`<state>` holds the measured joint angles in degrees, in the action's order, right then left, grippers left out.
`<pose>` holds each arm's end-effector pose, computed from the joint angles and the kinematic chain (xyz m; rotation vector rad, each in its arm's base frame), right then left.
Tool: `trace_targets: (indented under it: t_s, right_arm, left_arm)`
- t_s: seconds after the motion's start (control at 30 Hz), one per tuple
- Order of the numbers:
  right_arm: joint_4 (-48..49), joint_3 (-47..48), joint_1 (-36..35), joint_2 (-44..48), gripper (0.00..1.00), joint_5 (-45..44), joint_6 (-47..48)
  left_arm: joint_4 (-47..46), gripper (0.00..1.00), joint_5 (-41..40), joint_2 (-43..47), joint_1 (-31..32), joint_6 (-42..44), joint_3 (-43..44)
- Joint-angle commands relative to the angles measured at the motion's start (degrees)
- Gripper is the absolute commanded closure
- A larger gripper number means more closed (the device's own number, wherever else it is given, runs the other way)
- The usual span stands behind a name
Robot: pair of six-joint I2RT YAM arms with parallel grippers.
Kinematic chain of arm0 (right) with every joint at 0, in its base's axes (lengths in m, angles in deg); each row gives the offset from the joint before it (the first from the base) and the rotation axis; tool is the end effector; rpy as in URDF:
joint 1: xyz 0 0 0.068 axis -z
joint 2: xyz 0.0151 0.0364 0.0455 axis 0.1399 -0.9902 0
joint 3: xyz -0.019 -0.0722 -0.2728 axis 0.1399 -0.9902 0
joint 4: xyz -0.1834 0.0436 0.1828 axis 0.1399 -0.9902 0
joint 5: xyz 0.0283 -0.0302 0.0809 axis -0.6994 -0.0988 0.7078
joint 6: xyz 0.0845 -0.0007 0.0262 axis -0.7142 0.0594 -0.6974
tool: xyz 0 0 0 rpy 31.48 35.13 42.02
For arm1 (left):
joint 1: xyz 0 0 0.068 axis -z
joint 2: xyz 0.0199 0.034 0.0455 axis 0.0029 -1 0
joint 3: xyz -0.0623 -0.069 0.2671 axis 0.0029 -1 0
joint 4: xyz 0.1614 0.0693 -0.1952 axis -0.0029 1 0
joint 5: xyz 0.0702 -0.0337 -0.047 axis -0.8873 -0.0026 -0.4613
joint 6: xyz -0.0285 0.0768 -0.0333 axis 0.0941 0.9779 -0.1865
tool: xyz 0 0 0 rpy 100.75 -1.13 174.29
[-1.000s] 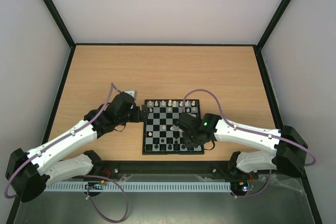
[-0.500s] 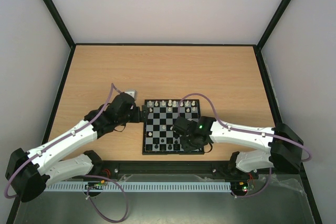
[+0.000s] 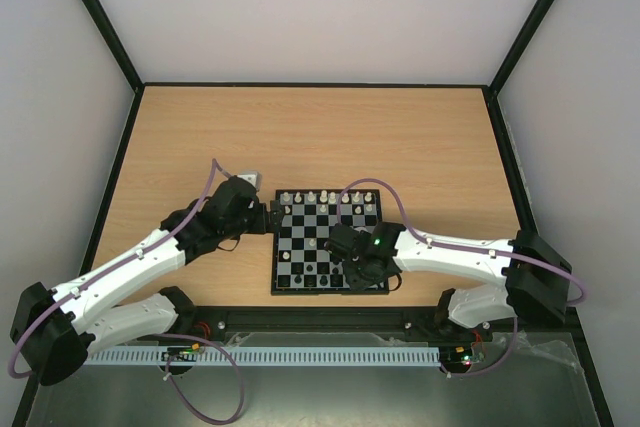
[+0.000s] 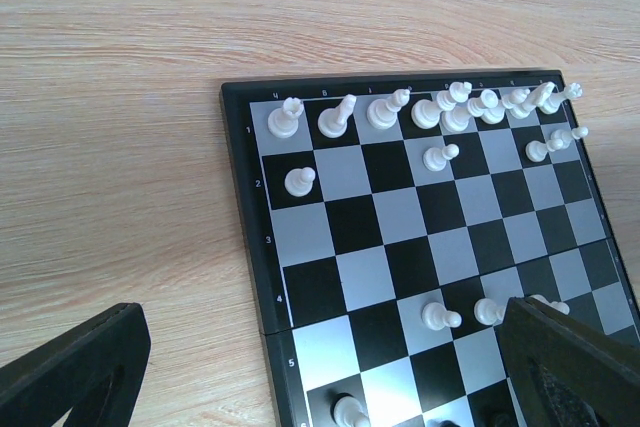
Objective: Set up the chess pieces on the board
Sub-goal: Adjust the chess piece on the chessboard.
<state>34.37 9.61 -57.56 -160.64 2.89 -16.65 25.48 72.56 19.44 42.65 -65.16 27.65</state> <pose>0.1097 0.2211 0.1610 -0.5050 2.8110 0.2865 0.1822 -0.1569 0.2303 0.0833 2.3552 -0.5960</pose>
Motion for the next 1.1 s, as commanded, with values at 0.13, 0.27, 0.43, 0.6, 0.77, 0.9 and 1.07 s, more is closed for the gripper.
trace_targets:
  t_s: [0.13, 0.27, 0.43, 0.6, 0.77, 0.9, 1.07]
  right_arm:
    - [-1.8, -0.8, -0.3, -1.4, 0.91, -1.1, -1.4]
    - [-1.8, -1.0, -0.3, -1.2, 0.92, -1.0, -3.0]
    - [-2.0, -1.2, -0.3, -0.4, 0.92, -1.2, -5.1]
    - [-2.3, -1.1, -0.3, -0.4, 0.92, -1.6, -6.0]
    - [-2.8, -0.6, -0.3, 0.2, 0.77, -1.9, -6.3]
    - [-4.1, 0.6, -0.4, 2.0, 0.71, -2.6, -6.5]
    - [-7.5, 2.6, -0.3, 4.7, 0.69, -5.2, -7.3]
  left_arm:
    - [0.1, 0.01, 0.3, 1.0, 0.2, 0.7, -0.5]
    - [0.1, 0.01, 0.6, 1.4, 0.2, 0.8, -0.6]
    - [-0.1, 0.01, 1.1, 1.7, 0.2, 1.1, -1.0]
    - [-0.3, 0.01, 1.4, 1.8, 0.2, 1.2, -0.9]
    - [-0.2, 0.01, 1.5, 2.1, 0.2, 1.2, -1.0]
    - [-0.2, 0.01, 1.4, 2.1, 0.2, 1.1, -1.0]
    - [-0.3, 0.01, 1.3, 1.9, 0.3, 1.1, -0.9]
